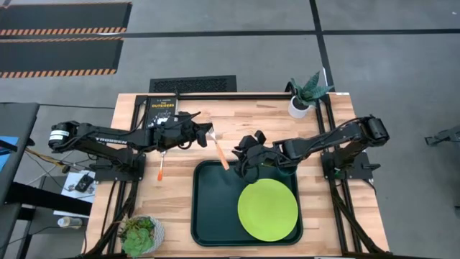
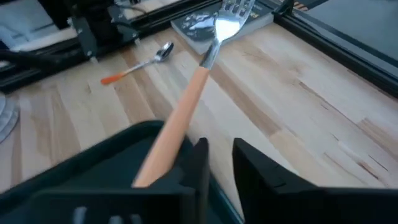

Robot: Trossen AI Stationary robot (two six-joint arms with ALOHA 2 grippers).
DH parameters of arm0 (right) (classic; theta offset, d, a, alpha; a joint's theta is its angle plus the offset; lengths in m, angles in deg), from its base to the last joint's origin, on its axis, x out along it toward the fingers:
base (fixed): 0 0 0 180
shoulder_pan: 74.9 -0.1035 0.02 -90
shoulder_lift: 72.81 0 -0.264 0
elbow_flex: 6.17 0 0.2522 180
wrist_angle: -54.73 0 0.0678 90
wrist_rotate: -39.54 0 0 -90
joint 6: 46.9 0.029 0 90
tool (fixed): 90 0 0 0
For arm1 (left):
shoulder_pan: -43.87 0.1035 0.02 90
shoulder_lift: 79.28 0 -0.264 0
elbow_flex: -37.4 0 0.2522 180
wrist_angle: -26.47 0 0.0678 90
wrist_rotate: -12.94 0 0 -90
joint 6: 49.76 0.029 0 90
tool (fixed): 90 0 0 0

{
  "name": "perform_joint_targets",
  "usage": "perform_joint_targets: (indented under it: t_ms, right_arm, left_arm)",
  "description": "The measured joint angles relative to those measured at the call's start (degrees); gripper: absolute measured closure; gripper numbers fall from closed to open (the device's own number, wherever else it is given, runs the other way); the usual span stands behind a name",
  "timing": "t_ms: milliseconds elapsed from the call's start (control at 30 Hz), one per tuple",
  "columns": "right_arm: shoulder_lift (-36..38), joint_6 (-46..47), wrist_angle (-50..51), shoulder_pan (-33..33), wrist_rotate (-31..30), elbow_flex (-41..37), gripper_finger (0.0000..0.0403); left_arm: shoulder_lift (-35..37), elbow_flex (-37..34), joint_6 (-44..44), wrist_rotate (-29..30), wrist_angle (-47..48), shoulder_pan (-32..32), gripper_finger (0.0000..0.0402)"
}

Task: Pick and place plate/cup/fork/spoon on tray
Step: Put the light orange fork on the black serving tray to the left of the light green plate

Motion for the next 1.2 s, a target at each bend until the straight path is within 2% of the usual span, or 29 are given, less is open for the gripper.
perform_joint_targets:
  t_ms: [233,400,533,733,867,1000,1200]
  right_arm:
    - [6.4,0.2,6.2,-3.1,-0.3,0.0,0.0223]
    - [14.4,0.2,8.7,-8.2,-2.3,0.0,0.0198]
    - [20.8,0.8,12.3,-14.1,-8.3,0.0,0.0197]
    - [25.8,5.2,17.7,-24.1,-21.1,0.0,0.0209]
    - [25.8,8.2,20.5,-28.4,-27.8,0.0,0.0216]
    - [24.1,9.8,21.1,-29.9,-31.6,0.0,0.022]
    - [21.5,12.3,21.1,-30.0,-32.2,0.0,0.0223]
  left_arm:
    - [0.5,0.0,4.8,-7.8,-1.6,-0.2,0.0401]
    - [0.5,0.0,7.6,-13.3,-5.3,-3.4,0.0401]
    - [0.5,-1.3,10.4,-11.3,-7.3,-8.9,0.0401]
    - [0.4,-10.0,10.9,-9.2,-27.6,-16.7,0.0401]
    - [0.0,-14.0,8.2,-3.5,-32.2,-21.1,0.0401]
    - [-1.7,-14.6,7.1,0.1,-33.4,-24.5,0.0401]
    - [-9.4,-12.4,8.8,-2.0,-41.1,-26.0,0.0401]
